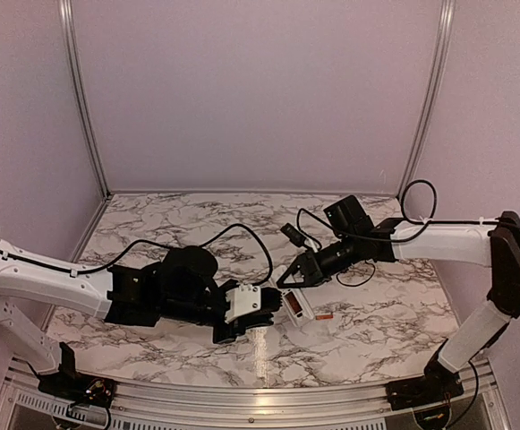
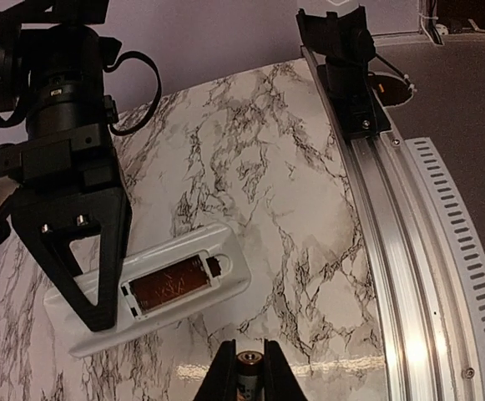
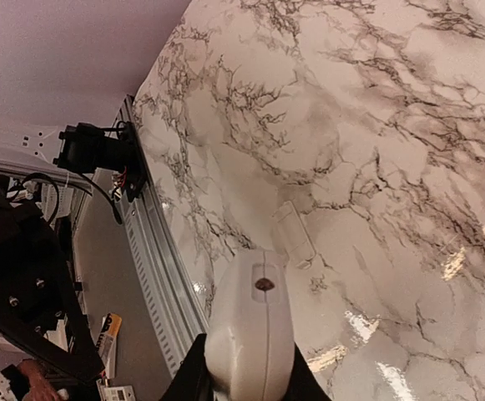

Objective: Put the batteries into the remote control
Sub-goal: Pick up the battery from the center of the board, then place the battery in the battery compartment.

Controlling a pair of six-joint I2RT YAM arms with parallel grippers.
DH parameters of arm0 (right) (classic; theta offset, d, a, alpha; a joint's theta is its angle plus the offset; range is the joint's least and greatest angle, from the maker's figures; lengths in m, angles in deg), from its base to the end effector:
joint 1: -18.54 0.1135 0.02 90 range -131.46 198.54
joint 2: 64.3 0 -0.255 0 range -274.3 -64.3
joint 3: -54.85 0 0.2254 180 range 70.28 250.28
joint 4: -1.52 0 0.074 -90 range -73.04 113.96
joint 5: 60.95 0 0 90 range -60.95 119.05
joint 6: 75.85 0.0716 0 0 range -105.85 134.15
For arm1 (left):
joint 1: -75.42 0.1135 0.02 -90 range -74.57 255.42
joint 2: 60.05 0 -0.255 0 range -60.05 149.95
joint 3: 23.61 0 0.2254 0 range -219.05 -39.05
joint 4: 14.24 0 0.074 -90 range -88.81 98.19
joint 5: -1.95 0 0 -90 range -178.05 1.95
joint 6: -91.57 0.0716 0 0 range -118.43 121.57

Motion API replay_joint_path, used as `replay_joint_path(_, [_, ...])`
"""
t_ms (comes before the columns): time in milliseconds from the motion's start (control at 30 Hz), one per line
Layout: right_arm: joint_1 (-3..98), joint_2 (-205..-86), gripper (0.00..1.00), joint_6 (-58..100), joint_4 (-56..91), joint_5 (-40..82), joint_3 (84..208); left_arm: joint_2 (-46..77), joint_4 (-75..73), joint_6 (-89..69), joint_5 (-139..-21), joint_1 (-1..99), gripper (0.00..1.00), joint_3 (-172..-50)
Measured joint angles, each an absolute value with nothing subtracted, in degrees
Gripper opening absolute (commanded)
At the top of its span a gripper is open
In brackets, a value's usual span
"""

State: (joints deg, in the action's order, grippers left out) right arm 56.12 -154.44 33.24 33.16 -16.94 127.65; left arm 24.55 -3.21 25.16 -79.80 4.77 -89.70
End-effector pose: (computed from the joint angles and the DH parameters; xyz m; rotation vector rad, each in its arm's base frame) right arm 0.2198 0.2341 0.2080 -0.8040 2.4361 1.3962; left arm 0.1016 -0.3202 0.2244 1.6329 1.3933 -0.6407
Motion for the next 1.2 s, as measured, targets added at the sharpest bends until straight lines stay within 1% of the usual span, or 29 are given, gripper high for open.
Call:
replay_joint_path(233, [62.24,-157.79,0.0,37.64,30.15,-26.19,127.67,24.42,-10.51,29.71,-75.17,2.46,0.0,-89.42])
replay_joint_path(533, [66.37,-161.15,0.0,41.2,28.75,-32.18,127.67,26.3,-12.65,34.5,-70.18,1.82,0.0,-89.51])
replay_joint_path(833, [67.88,-161.18,0.0,42.69,27.7,-34.25,128.54,28.72,-12.67,37.18,-67.52,1.62,0.0,-89.83])
replay_joint_path(1200, [69.69,-161.68,0.0,41.83,28.62,-35.54,130.07,29.4,-11.6,40.03,-66.93,1.58,0.0,-90.51])
